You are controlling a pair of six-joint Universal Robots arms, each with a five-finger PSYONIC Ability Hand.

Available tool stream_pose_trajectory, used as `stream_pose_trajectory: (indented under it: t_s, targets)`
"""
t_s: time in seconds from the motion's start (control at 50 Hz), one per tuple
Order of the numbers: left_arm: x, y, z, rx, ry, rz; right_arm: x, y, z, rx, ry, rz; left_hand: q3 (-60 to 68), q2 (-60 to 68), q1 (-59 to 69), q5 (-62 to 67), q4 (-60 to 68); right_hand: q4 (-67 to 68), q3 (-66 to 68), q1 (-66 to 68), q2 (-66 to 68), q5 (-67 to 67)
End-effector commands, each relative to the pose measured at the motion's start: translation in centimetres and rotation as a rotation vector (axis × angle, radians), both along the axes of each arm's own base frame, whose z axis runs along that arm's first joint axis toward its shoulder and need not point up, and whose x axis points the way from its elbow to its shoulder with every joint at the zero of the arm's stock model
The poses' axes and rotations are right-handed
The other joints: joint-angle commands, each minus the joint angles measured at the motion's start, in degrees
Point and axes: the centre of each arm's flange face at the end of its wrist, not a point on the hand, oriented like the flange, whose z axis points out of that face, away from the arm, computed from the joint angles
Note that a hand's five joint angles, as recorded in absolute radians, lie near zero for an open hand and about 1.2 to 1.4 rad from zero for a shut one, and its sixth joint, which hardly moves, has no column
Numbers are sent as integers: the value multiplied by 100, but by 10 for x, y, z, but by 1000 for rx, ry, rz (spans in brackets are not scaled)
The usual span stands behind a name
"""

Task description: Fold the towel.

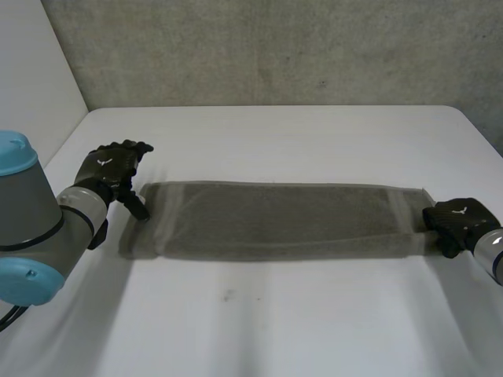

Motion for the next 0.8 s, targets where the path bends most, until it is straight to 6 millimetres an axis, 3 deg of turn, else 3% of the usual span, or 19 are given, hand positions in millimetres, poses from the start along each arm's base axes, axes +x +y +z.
stream_pose_trajectory:
  t_s: [0.02, 0.04, 0.08, 0.14, 0.26, 0.3, 0.32, 0.36, 0.4, 0.42, 0.46, 0.48, 0.52, 0.58, 0.62, 0.64, 0.68, 0.74, 0.8]
  targets:
    - [-1, 1, -1, 3, -1, -4, -44, -23, 7, -42, 133, -147, 46, 52, -10, -163, 40, 297, 335, 445, 424, 326]
    - [-1, 1, -1, 3, -1, -3, -44, -23, 7, -42, 134, -147, 46, 52, -10, -163, 40, 297, 335, 445, 424, 326]
    - [-1, 1, 0, 1, 0, -3, -85, -35, 13, -63, 241, -248, 46, 52, -10, -163, 40, 297, 335, 445, 424, 326]
    - [0, 1, 0, 1, 0, -3, -111, -46, 25, -105, 358, -291, 46, 52, -10, -163, 40, 297, 335, 445, 424, 326]
    - [0, 1, 1, -3, 1, -1, -113, -57, 44, -172, 395, -285, 46, 52, -10, -163, 40, 297, 335, 445, 424, 326]
    - [0, 1, 2, -6, 2, -1, -77, -56, 67, -259, 354, -212, 46, 52, -10, -163, 40, 297, 335, 445, 424, 326]
    - [0, 1, 2, -6, 2, -1, -77, -55, 68, -260, 354, -212, 46, 52, -10, -163, 40, 297, 335, 445, 424, 326]
    - [0, 1, 3, -9, 3, -1, -15, -44, 92, -355, 265, -84, 46, 52, -10, -163, 40, 297, 335, 445, 424, 326]
    - [0, 2, 3, -6, 2, -3, 14, -36, 98, -378, 215, -21, 46, 52, -10, -163, 40, 297, 335, 445, 424, 326]
    - [0, 2, 3, -6, 1, -1, 14, -35, 98, -378, 214, -20, 46, 52, -10, -163, 40, 297, 335, 445, 424, 326]
    - [0, 2, 3, -6, 1, -3, 68, -12, 102, -401, 122, 112, 46, 52, -10, -163, 40, 297, 335, 445, 424, 326]
    - [0, 2, 2, -5, 1, -3, 68, -12, 102, -401, 122, 112, 46, 52, -10, -163, 40, 297, 335, 445, 424, 326]
    - [0, 2, 2, -6, 1, -3, 129, 26, 96, -414, 49, 295, 46, 52, -10, -163, 40, 297, 335, 445, 424, 326]
    - [-1, 3, 3, -6, 1, -4, 156, 49, 89, -409, 25, 388, 46, 52, -10, -163, 40, 297, 335, 445, 424, 326]
    - [-1, 4, 4, -9, 2, -4, 197, 90, 64, -360, 3, 546, 46, 52, -10, -163, 40, 297, 335, 445, 424, 326]
    - [0, 4, 5, -12, 3, -3, 197, 90, 64, -360, 3, 547, 46, 52, -10, -163, 40, 297, 335, 445, 424, 326]
    - [0, 5, 6, -15, 4, -3, 223, 125, 35, -294, 2, 665, 46, 52, -10, -163, 40, 297, 335, 445, 424, 326]
    - [-1, 6, 7, -15, 4, -7, 238, 151, 13, -241, 10, 748, 46, 52, -10, -163, 40, 297, 335, 445, 424, 326]
    - [-2, 7, 6, -13, 4, -12, 241, 158, 5, -221, 16, 768, 46, 52, -10, -163, 40, 297, 335, 445, 424, 326]
